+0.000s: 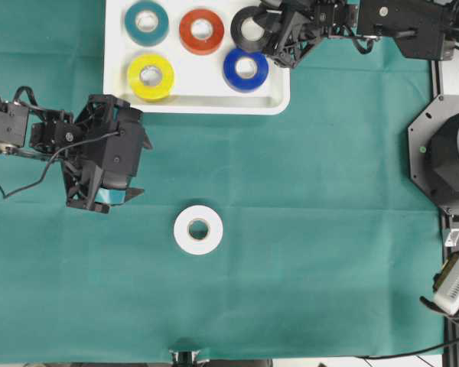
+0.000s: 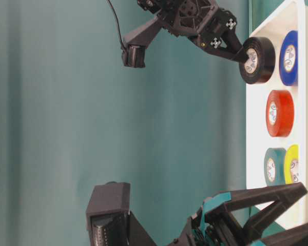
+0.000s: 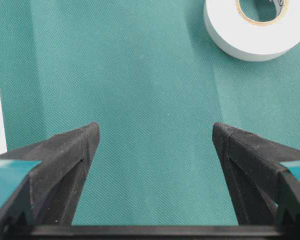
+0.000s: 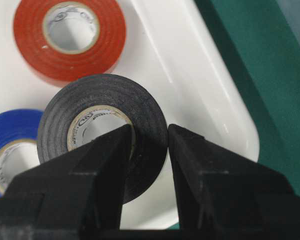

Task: Put the tape alternately from left to right into the white case.
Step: 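Set the black roll down in the tray's top right corner, then open right gripper and withdraw it to the right of the tray, then move left gripper down to the white roll and grip its core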

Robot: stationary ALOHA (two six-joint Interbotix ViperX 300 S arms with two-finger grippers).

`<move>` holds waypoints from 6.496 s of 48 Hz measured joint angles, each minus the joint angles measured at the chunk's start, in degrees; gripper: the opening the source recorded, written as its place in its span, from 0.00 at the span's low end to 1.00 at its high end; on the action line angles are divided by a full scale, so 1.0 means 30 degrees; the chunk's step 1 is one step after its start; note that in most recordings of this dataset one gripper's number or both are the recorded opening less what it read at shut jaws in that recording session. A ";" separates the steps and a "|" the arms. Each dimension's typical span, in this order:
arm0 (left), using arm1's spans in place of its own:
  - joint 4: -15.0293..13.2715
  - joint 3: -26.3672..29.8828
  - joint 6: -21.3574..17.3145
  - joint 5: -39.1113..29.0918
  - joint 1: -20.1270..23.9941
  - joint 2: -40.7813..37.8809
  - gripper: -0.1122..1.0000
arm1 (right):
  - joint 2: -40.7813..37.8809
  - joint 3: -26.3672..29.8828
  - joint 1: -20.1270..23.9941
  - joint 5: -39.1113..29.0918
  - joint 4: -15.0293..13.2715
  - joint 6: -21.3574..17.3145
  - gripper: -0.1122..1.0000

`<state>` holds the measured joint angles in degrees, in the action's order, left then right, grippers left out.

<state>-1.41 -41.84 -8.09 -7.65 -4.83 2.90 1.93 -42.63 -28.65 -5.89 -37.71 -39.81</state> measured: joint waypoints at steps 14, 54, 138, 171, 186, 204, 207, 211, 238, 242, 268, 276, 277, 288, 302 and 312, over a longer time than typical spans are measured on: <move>-0.0029 0.0000 0.0000 -0.0059 -0.0029 0.0000 0.97 | -0.0703 0.0527 -0.0557 0.0264 -0.0029 0.0029 0.10; 0.0000 0.0000 0.0000 -0.0059 -0.0059 0.0000 0.97 | -0.0732 0.0557 -0.0645 -0.0352 -0.0029 0.0029 0.56; -0.0029 0.0000 0.0000 -0.0059 -0.0117 0.0000 0.97 | 0.4102 -0.4395 0.7031 0.2900 -0.0059 0.0000 0.84; -0.0029 0.0762 0.4453 -0.0059 -0.0791 -0.0322 0.97 | 0.4102 -0.4424 0.7090 0.2900 -0.0059 0.0000 0.84; -0.0029 0.2578 1.0166 -0.0264 -0.1055 -0.2080 0.97 | 0.4102 -0.4395 0.7090 0.2871 -0.0059 0.0029 0.84; -0.0029 0.4717 1.0898 -0.1963 -0.2051 -0.3750 0.97 | 0.4102 -0.4424 0.7090 0.2871 -0.0059 0.0029 0.84; -0.0029 0.5010 1.0986 -0.2256 -0.2109 -0.4072 0.97 | 0.4102 -0.4395 0.7090 0.2871 -0.0059 0.0029 0.84; -0.0029 0.5420 1.1221 -0.2607 -0.2139 -0.4570 0.97 | 0.4102 -0.4395 0.7090 0.2871 -0.0059 0.0029 0.84; -0.0059 0.7207 1.2246 -0.3633 -0.2168 -0.6592 0.97 | 0.4102 -0.4512 0.7090 0.2871 -0.0059 0.0029 0.84; -0.0059 0.7207 1.2246 -0.3662 -0.2080 -0.6826 0.97 | 0.4102 -0.4541 0.7090 0.2871 -0.0059 0.0029 0.84; -0.0029 0.8232 1.2246 -0.3984 -0.1729 -0.7939 0.96 | 0.4102 -0.4658 0.7090 0.2900 -0.0088 0.0029 0.84; -0.0059 0.8525 1.2217 -0.4717 -0.1729 -0.8057 0.87 | 0.4102 -0.4717 0.7090 0.2900 -0.0059 0.0059 0.84; -0.0029 0.8525 1.2217 -0.4775 -0.1729 -0.8057 0.84 | 0.4102 -0.4746 0.7090 0.2900 -0.0059 0.0059 0.84; 0.0029 0.8672 1.2158 -0.5742 -0.1611 -0.8057 0.35 | 0.4102 -0.4746 0.7090 0.2900 -0.0088 0.0029 0.84; 0.0029 0.8789 1.2012 -0.6182 -0.1611 -0.8086 0.35 | 0.4102 -0.4746 0.7090 0.2900 -0.0059 0.0059 0.84; 0.0029 0.8730 1.1924 -0.6328 -0.1641 -0.7910 0.35 | 0.4102 -0.4746 0.7119 0.2871 -0.0088 0.0059 0.84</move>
<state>-1.32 -15.64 27.69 -26.63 -9.76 -20.83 14.24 -56.87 -7.29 2.72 -37.97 -39.64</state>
